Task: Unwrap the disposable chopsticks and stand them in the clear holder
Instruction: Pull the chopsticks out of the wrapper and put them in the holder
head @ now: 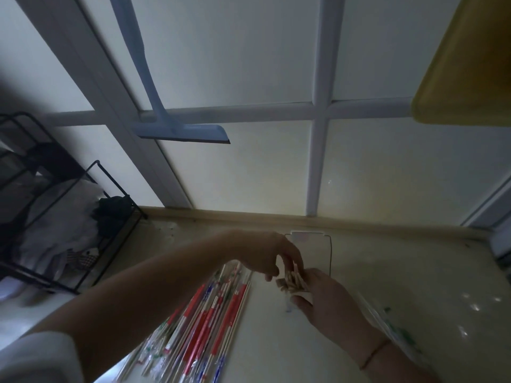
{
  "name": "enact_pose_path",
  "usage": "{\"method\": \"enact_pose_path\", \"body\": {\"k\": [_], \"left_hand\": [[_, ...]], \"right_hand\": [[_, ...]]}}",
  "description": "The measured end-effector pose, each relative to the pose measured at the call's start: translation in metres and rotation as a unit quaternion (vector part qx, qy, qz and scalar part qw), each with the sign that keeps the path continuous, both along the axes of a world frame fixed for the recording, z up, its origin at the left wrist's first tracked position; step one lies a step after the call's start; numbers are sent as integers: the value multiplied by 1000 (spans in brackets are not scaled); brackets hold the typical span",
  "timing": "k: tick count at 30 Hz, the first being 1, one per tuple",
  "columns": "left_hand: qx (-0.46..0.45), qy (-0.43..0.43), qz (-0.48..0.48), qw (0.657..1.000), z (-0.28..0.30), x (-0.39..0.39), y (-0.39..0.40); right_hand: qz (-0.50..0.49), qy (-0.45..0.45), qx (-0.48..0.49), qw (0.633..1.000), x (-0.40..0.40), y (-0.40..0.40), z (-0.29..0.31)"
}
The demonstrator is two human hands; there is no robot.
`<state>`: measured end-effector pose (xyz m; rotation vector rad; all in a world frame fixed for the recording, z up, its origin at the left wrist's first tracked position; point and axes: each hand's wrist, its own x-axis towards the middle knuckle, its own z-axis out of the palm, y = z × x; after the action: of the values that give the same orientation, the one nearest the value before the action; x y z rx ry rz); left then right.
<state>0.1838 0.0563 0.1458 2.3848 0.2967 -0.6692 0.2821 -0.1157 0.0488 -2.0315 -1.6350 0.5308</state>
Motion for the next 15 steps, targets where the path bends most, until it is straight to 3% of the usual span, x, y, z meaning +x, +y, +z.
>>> {"method": "enact_pose_path", "body": {"k": [6,10,15], "left_hand": [[-91,-126,155,976,-32,-33,-6],[-180,-247,311,900,-62,-53,-31],[-184,-339,361,849,-82,-57,-55]], "right_hand": [[-20,49,8,999,-9,10,2],[-52,59,37,996,-14,14,-2],[-50,23,35,998,-12,15,-4]]}}
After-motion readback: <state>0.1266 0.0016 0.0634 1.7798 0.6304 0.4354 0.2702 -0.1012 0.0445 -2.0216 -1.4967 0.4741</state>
